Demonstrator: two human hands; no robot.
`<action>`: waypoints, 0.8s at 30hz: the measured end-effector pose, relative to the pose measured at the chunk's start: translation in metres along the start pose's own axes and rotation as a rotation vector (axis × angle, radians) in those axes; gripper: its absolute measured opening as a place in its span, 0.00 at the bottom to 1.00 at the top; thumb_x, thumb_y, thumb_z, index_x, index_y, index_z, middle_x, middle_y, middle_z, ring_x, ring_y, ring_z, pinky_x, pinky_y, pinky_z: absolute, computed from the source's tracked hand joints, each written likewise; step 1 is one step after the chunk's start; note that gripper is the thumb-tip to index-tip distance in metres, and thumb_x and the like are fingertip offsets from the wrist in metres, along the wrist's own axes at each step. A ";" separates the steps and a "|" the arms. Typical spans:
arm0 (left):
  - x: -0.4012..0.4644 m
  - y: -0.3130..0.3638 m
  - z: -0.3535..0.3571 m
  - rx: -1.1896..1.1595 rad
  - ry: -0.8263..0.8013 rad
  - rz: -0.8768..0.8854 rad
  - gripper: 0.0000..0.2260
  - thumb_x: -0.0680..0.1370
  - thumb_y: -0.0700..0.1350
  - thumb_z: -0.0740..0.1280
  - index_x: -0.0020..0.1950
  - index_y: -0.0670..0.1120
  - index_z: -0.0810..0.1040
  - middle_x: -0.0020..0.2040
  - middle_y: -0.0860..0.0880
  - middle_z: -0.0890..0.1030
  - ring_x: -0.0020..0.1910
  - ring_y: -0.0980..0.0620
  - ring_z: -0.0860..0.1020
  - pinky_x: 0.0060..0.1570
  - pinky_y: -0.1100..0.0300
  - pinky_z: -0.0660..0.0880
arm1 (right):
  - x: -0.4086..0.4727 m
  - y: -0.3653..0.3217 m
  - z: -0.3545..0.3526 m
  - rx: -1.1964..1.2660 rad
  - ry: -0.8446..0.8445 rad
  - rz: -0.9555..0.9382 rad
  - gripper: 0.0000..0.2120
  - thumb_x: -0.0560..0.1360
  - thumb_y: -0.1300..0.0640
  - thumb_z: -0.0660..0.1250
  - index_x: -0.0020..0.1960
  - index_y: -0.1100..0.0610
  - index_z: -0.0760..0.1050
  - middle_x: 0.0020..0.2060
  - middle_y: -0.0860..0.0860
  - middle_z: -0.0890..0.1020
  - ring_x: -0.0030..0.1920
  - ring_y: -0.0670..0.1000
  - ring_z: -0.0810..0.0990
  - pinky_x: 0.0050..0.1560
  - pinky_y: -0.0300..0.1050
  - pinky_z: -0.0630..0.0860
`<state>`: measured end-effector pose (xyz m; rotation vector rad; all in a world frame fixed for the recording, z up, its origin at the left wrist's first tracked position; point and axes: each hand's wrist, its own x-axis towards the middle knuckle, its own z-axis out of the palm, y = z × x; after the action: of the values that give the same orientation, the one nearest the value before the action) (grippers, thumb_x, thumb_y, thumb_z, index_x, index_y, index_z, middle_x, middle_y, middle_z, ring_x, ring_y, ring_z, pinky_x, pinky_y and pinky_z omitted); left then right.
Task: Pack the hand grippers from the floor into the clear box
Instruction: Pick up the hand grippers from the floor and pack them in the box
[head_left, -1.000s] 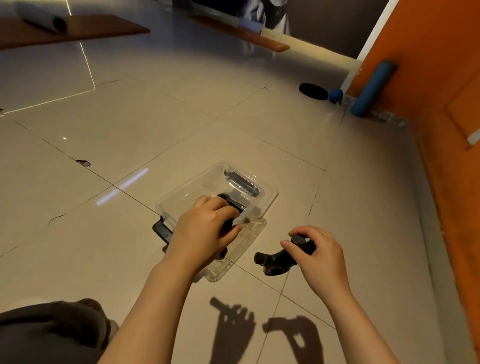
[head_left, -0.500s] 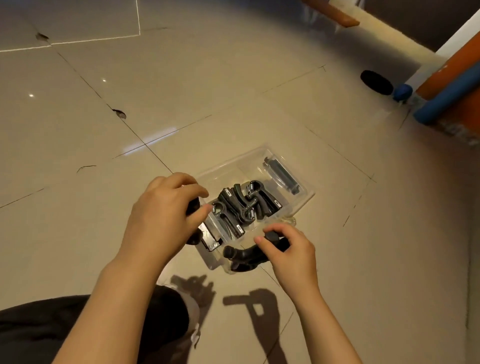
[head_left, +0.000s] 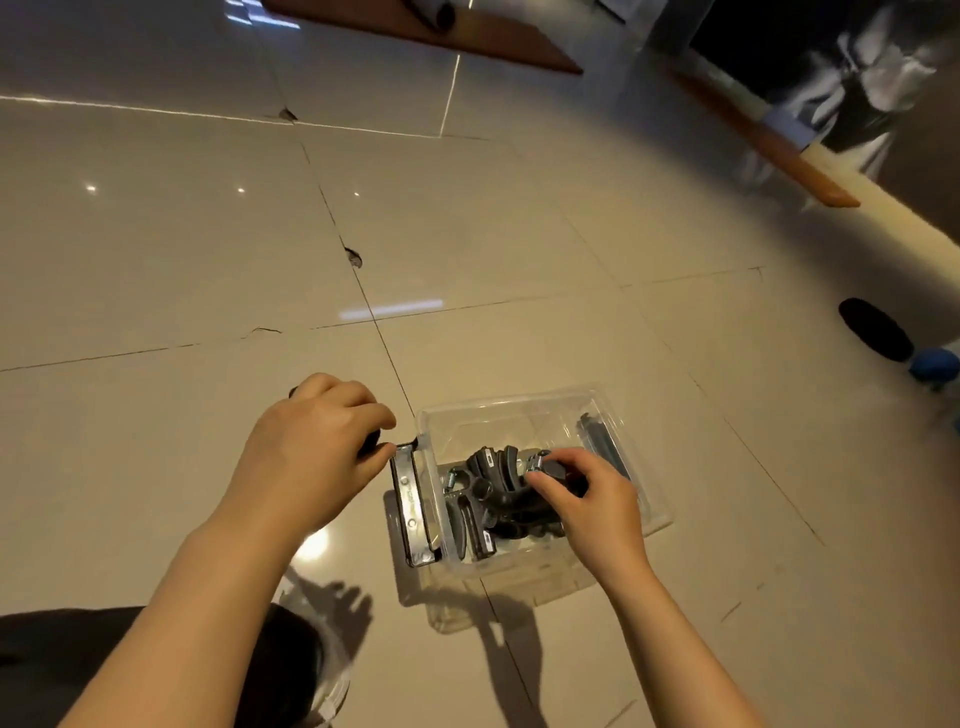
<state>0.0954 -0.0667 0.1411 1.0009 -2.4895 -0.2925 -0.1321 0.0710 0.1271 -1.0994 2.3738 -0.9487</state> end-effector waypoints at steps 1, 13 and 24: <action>0.001 0.006 -0.001 0.013 0.020 -0.015 0.10 0.64 0.47 0.78 0.42 0.50 0.83 0.39 0.53 0.81 0.41 0.46 0.78 0.29 0.61 0.67 | 0.007 0.001 -0.003 -0.008 -0.012 -0.020 0.06 0.69 0.52 0.73 0.45 0.50 0.79 0.41 0.45 0.81 0.45 0.45 0.78 0.45 0.41 0.75; 0.023 0.086 0.020 0.041 0.187 -0.241 0.07 0.69 0.51 0.73 0.45 0.51 0.82 0.42 0.54 0.80 0.45 0.49 0.76 0.33 0.61 0.68 | 0.068 0.049 -0.016 -0.071 -0.244 -0.157 0.06 0.73 0.53 0.70 0.49 0.50 0.78 0.45 0.44 0.79 0.47 0.43 0.76 0.42 0.30 0.69; 0.058 0.108 0.074 0.027 0.178 -0.477 0.07 0.71 0.50 0.72 0.47 0.49 0.83 0.44 0.53 0.79 0.49 0.49 0.74 0.39 0.59 0.66 | 0.116 0.085 0.034 -0.073 -0.496 -0.247 0.10 0.72 0.52 0.72 0.51 0.53 0.79 0.47 0.46 0.79 0.47 0.45 0.75 0.43 0.32 0.69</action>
<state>-0.0420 -0.0274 0.1325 1.5546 -2.0773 -0.2988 -0.2319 0.0074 0.0392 -1.4820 1.9109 -0.5745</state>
